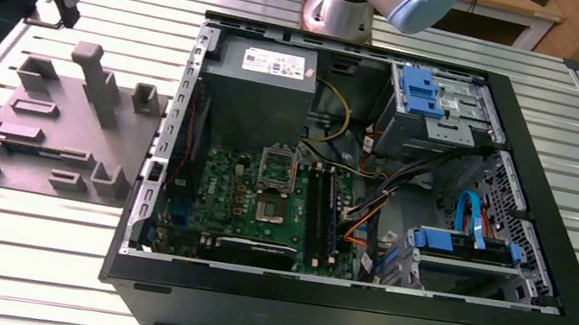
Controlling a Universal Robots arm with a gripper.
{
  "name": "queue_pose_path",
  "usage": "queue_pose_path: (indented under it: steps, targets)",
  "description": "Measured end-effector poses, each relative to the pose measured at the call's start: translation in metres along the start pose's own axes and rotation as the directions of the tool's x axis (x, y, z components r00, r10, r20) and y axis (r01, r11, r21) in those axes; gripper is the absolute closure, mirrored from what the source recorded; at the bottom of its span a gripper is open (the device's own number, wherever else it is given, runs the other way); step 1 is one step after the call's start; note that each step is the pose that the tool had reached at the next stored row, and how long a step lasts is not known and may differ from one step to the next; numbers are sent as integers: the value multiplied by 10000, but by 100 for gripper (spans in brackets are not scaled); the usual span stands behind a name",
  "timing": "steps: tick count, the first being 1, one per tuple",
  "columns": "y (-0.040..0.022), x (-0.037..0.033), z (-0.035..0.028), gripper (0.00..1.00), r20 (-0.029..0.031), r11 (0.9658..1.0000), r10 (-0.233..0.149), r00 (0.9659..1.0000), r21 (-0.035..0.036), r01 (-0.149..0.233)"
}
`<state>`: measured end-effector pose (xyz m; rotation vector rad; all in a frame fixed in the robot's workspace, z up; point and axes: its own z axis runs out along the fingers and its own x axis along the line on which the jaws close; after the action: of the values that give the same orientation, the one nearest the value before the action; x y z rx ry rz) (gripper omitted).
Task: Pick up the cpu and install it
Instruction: 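Pick up the cpu and move it towards the insertion slot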
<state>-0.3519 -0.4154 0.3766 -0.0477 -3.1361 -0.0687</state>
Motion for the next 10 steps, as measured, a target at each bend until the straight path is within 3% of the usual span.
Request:
queue_pose_path:
  steps: [10]
  targets:
    - [8, -240, 0, 53, -4, 10000, 3, 10000, -1, -3]
